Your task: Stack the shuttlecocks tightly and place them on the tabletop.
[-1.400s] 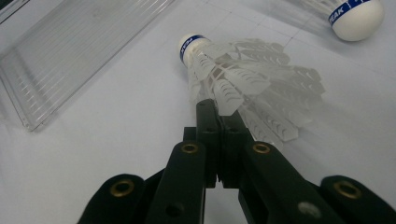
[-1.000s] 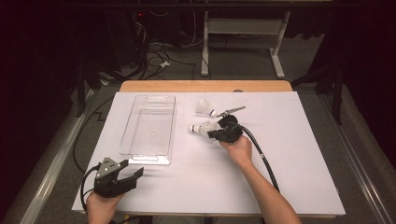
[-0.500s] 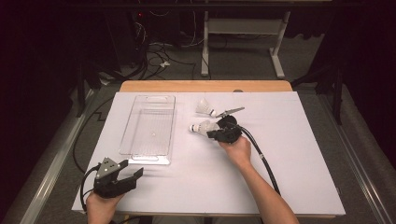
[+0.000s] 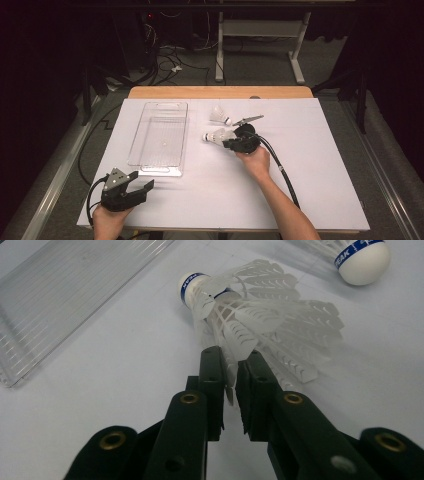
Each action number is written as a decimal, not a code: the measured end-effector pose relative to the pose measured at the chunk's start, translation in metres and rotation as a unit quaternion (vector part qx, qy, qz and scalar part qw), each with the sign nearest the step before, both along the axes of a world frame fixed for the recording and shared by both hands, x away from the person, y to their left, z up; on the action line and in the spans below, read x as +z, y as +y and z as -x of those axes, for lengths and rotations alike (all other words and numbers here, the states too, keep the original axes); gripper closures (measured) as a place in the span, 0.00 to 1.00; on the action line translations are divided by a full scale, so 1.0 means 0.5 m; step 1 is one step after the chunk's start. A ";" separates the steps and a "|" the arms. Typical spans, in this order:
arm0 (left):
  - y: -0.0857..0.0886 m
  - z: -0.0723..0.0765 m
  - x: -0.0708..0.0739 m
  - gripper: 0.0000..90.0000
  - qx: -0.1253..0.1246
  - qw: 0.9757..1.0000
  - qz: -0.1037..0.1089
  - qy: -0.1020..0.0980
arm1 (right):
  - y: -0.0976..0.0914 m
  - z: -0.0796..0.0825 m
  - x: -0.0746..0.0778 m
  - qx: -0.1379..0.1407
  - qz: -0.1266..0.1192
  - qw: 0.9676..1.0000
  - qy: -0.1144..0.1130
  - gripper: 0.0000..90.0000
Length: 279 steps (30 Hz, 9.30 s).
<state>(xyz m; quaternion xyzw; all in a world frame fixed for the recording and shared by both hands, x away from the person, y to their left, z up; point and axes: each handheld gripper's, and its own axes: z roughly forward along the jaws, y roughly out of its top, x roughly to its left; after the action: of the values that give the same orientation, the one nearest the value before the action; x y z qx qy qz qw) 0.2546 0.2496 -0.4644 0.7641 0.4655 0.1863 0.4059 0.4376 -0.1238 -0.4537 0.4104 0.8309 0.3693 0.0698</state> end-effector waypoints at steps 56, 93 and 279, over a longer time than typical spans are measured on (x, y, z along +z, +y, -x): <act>0.005 0.003 0.000 0.38 0.008 1.000 0.010 -0.002 | -0.092 0.056 0.031 -0.035 0.003 0.998 -0.053 0.59; 0.006 -0.005 -0.001 0.38 0.020 1.000 0.012 0.004 | -0.111 0.010 0.051 -0.077 -0.029 0.995 -0.060 0.53; 0.027 0.017 -0.001 0.38 0.013 1.000 0.018 -0.004 | 0.030 -0.144 0.169 -0.102 0.100 0.988 -0.061 1.00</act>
<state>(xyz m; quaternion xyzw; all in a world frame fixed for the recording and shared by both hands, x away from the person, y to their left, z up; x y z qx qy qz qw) 0.2459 0.2631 -0.4648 0.7502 0.4769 0.1859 0.4186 0.5096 -0.1089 -0.3694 0.4605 0.8118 0.2993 0.1982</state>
